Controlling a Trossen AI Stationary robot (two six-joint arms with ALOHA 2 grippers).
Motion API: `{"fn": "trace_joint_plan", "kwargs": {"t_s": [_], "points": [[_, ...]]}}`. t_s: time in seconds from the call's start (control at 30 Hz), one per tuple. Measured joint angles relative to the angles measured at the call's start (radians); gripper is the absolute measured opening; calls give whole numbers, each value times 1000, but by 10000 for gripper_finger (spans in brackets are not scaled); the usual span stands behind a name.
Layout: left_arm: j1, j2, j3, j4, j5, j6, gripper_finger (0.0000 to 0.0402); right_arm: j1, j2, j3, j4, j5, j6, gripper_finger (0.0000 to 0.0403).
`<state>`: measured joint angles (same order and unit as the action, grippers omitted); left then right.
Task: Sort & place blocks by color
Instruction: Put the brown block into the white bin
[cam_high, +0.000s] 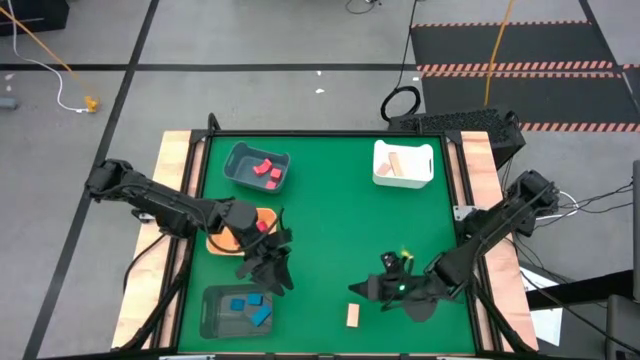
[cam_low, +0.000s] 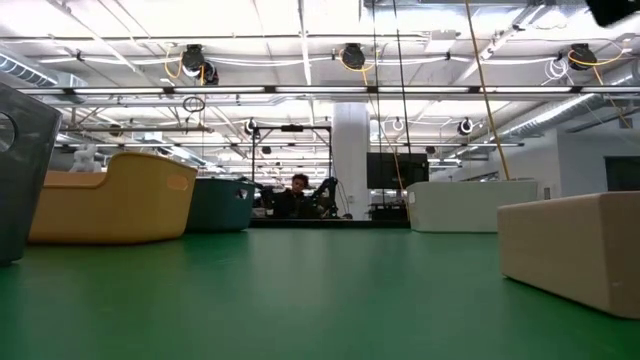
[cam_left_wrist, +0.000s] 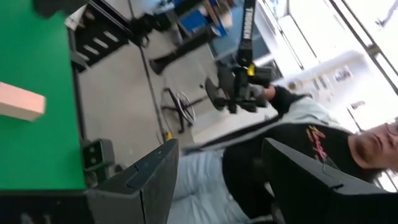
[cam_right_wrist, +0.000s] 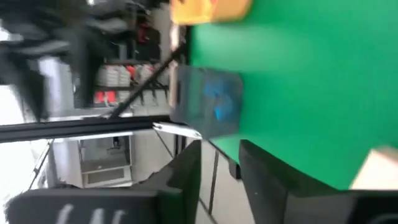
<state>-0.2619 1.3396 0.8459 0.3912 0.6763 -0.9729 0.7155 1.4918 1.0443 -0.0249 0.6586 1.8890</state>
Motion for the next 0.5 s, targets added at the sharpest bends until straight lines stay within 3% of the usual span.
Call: {"fn": "trace_joint_plan", "kwargs": {"t_s": [0.23,0.5], "points": [[0,0,0,-6,103,3,232,-7,180,0,119,-189,212,42],[0,0,0,-5,131,13,232,-6,236,0,211,-192,152,18]]}}
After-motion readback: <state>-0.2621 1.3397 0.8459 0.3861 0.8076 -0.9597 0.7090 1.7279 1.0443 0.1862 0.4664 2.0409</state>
